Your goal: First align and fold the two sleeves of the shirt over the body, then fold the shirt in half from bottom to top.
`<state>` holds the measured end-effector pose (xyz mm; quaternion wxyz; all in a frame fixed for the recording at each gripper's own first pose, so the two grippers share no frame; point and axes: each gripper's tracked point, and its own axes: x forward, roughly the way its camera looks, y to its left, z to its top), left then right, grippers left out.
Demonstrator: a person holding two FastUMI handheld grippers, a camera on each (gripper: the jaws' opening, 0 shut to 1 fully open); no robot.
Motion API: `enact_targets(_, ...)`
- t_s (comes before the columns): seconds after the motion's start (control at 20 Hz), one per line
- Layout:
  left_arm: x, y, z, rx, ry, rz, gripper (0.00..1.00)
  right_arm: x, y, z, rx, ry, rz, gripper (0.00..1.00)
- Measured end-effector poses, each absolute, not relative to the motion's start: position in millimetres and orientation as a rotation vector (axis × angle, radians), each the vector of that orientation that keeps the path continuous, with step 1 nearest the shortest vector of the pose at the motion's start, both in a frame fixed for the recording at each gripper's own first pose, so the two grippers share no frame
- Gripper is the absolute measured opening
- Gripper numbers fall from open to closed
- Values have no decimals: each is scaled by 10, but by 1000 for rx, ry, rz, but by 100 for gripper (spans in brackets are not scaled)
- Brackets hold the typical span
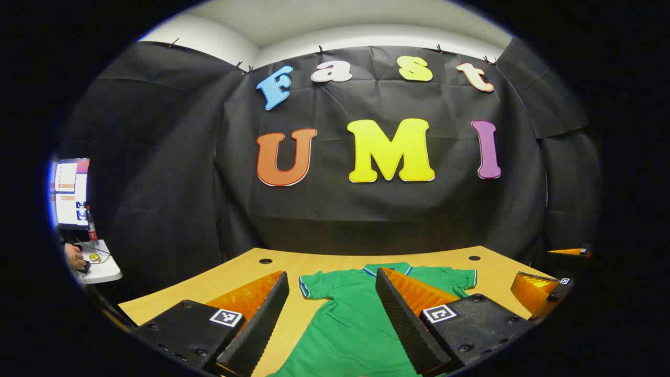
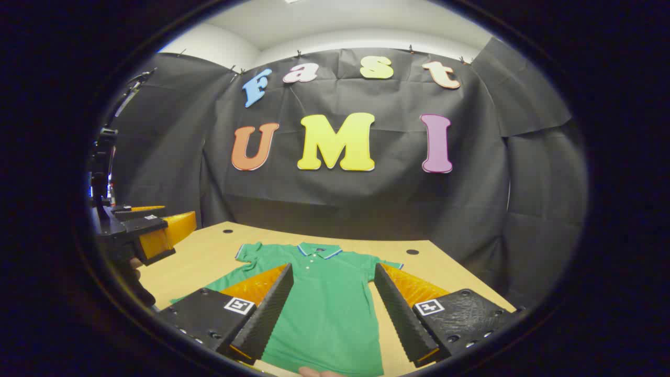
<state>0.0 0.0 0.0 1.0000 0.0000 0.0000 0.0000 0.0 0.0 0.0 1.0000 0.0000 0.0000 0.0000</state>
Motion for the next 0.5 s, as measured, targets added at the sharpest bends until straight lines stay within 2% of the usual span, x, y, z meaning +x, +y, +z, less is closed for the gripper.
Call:
enact_targets(0.1,31,-63,-59,14,3,-21,100,-7,-61,4,8,-3,-13,94)
enact_targets(0.5,27,-160,-113,42,6,-29,100,22,-289,-11,44,17,-57,96)
